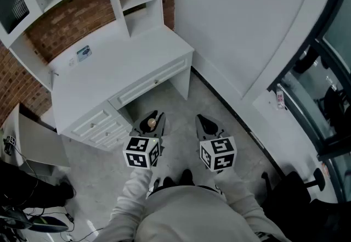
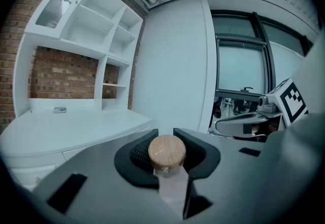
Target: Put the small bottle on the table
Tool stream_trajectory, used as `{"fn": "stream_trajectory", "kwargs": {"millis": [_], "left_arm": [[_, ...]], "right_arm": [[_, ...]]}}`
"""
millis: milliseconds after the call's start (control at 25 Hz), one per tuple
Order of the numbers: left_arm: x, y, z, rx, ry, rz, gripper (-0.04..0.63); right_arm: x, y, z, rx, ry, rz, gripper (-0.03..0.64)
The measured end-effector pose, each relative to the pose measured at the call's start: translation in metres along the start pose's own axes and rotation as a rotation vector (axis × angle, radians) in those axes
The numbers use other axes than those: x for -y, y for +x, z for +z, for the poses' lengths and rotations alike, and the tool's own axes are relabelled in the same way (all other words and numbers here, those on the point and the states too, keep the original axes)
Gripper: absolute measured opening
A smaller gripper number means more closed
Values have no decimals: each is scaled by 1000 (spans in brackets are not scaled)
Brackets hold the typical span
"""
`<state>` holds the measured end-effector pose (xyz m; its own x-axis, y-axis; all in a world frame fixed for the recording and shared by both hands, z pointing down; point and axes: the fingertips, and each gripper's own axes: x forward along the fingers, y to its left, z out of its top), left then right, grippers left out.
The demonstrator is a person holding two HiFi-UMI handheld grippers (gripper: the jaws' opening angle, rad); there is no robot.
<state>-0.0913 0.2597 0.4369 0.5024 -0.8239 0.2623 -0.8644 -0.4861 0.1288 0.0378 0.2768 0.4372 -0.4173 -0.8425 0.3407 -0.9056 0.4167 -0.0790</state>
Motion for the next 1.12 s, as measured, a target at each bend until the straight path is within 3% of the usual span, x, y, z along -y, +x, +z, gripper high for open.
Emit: {"fn": "stream_trajectory", "kwargs": {"millis": [1120], "left_arm": [[8,38,15,-6,42,17,106]], "right_arm": [[38,13,9,34,36,11,28]]}}
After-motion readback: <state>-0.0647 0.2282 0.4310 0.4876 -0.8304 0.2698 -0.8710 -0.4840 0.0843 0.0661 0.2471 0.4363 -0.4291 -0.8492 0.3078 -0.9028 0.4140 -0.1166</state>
